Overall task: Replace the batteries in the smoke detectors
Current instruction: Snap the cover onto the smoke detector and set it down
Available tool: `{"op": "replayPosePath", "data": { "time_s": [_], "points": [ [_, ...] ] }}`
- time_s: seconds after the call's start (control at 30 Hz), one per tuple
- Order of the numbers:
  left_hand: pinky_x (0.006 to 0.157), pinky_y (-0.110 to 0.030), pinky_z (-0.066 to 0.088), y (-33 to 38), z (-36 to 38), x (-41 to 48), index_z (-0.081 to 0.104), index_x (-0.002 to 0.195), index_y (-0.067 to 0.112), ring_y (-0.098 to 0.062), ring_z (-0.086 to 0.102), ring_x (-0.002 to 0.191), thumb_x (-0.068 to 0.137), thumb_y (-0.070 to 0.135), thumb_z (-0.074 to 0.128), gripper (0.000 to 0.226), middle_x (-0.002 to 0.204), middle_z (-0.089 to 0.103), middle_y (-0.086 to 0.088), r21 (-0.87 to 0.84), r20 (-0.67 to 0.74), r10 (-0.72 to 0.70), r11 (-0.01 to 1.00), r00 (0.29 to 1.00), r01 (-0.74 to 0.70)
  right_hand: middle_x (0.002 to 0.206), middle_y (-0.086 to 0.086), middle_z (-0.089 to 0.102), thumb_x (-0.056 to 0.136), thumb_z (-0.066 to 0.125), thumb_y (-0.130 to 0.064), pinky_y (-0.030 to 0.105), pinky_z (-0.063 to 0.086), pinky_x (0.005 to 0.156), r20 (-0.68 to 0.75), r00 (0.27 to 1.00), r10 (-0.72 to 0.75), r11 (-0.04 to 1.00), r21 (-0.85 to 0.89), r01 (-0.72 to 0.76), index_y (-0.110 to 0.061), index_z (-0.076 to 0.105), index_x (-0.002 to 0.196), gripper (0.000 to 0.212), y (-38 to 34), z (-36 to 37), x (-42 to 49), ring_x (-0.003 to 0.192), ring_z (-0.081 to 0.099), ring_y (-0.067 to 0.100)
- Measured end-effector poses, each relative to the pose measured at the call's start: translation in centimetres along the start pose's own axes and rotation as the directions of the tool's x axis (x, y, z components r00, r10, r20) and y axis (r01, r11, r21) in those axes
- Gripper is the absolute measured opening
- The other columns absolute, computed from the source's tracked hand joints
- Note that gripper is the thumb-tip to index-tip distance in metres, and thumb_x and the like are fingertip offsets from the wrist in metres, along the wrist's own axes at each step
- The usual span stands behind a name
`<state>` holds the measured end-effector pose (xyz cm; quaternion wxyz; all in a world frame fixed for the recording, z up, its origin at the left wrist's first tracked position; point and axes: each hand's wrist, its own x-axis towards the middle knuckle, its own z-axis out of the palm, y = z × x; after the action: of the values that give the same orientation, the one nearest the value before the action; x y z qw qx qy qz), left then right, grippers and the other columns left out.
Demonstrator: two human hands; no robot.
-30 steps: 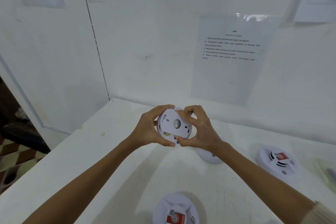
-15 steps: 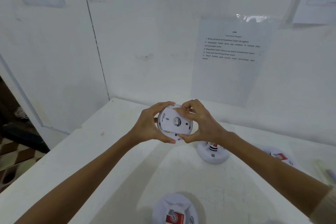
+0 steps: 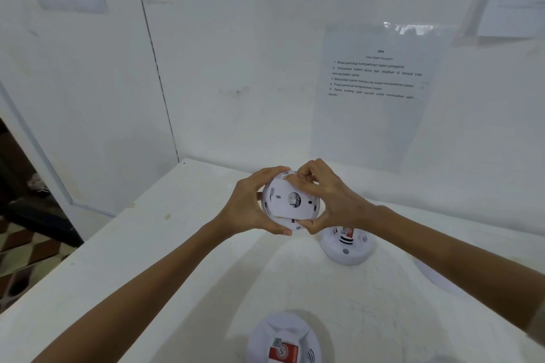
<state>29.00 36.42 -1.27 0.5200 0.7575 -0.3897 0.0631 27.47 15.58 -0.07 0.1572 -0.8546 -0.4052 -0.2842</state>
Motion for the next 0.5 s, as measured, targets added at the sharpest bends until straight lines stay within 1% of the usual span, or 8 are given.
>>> {"op": "replayPosePath", "data": {
  "time_s": [0.13, 0.23, 0.3, 0.33, 0.37, 0.43, 0.47, 0.5],
  "points": [
    [0.079, -0.019, 0.052, -0.2, 0.1, -0.1, 0.05, 0.128, 0.017, -0.009, 0.055, 0.113, 0.041, 0.033, 0.089, 0.097, 0.124, 0.058, 0.008, 0.015, -0.018, 0.001, 1.0, 1.0, 0.0, 0.101, 0.001, 0.037, 0.062, 0.066, -0.046, 0.026, 0.04, 0.077, 0.024, 0.999, 0.031, 1.0, -0.001, -0.031, -0.015, 0.046, 0.121, 0.069, 0.0, -0.4, 0.1, 0.091, 0.036, 0.017],
    [0.081, -0.022, 0.053, -0.1, -0.3, 0.2, 0.05, 0.129, 0.011, -0.011, 0.053, 0.115, 0.042, 0.034, 0.089, 0.098, 0.128, 0.056, 0.003, 0.045, -0.019, 0.03, 0.999, 0.999, -0.029, 0.103, 0.0, 0.039, 0.06, 0.066, -0.048, 0.028, 0.045, 0.077, 0.013, 0.99, 0.142, 0.989, 0.038, -0.142, -0.022, 0.041, 0.128, 0.077, -0.4, -0.3, -0.1, 0.094, 0.035, 0.013],
    [0.082, -0.023, 0.053, 0.1, -0.5, 0.4, 0.05, 0.129, 0.01, -0.011, 0.053, 0.116, 0.043, 0.035, 0.089, 0.098, 0.129, 0.055, 0.002, 0.066, -0.026, 0.042, 0.997, 0.999, -0.04, 0.107, -0.004, 0.035, 0.06, 0.066, -0.046, 0.032, 0.049, 0.077, -0.006, 0.978, 0.206, 0.976, 0.078, -0.205, -0.024, 0.04, 0.131, 0.079, -0.7, -0.1, -0.4, 0.098, 0.033, 0.011],
    [0.081, -0.023, 0.053, 0.2, -0.5, 0.5, 0.05, 0.129, 0.01, -0.01, 0.053, 0.116, 0.043, 0.036, 0.089, 0.098, 0.129, 0.055, 0.002, 0.073, -0.029, 0.045, 0.996, 0.999, -0.043, 0.109, -0.006, 0.034, 0.061, 0.066, -0.044, 0.032, 0.049, 0.078, -0.013, 0.973, 0.229, 0.969, 0.095, -0.227, -0.025, 0.04, 0.133, 0.079, -0.9, 0.0, -0.5, 0.1, 0.033, 0.01],
    [0.081, -0.021, 0.053, 0.2, -0.6, 0.6, 0.05, 0.129, 0.01, -0.009, 0.053, 0.116, 0.043, 0.035, 0.089, 0.098, 0.128, 0.056, 0.002, 0.076, -0.031, 0.048, 0.996, 0.998, -0.045, 0.111, -0.007, 0.034, 0.063, 0.065, -0.044, 0.029, 0.048, 0.079, -0.028, 0.97, 0.243, 0.966, 0.095, -0.239, -0.026, 0.04, 0.134, 0.078, -1.0, 0.1, -0.6, 0.102, 0.033, 0.01],
    [0.079, -0.016, 0.051, 0.1, -0.7, 0.9, 0.05, 0.129, 0.01, -0.007, 0.053, 0.115, 0.042, 0.029, 0.092, 0.099, 0.127, 0.056, 0.002, 0.071, -0.047, 0.051, 0.996, 0.998, -0.047, 0.113, -0.007, 0.036, 0.067, 0.064, -0.048, 0.018, 0.039, 0.083, -0.09, 0.956, 0.277, 0.96, 0.061, -0.273, -0.027, 0.042, 0.134, 0.073, -1.0, 0.1, -1.0, 0.103, 0.033, 0.01],
    [0.079, -0.015, 0.051, 0.0, -0.9, 0.9, 0.05, 0.129, 0.011, -0.006, 0.053, 0.116, 0.041, 0.026, 0.093, 0.099, 0.127, 0.056, 0.002, 0.064, -0.066, 0.051, 0.997, 0.997, -0.046, 0.113, -0.008, 0.037, 0.069, 0.064, -0.051, 0.014, 0.035, 0.087, -0.13, 0.939, 0.317, 0.948, 0.075, -0.31, -0.027, 0.044, 0.133, 0.072, -0.9, 0.1, -1.2, 0.103, 0.033, 0.008],
    [0.079, -0.015, 0.051, 0.0, -1.0, 1.0, 0.049, 0.13, 0.012, -0.007, 0.052, 0.117, 0.041, 0.024, 0.094, 0.1, 0.127, 0.056, 0.002, 0.056, -0.086, 0.051, 0.997, 0.995, -0.047, 0.114, -0.008, 0.037, 0.069, 0.066, -0.053, 0.012, 0.034, 0.09, -0.156, 0.915, 0.372, 0.926, 0.129, -0.355, -0.028, 0.046, 0.132, 0.07, -0.9, 0.1, -1.5, 0.105, 0.034, 0.007]
  ]
}}
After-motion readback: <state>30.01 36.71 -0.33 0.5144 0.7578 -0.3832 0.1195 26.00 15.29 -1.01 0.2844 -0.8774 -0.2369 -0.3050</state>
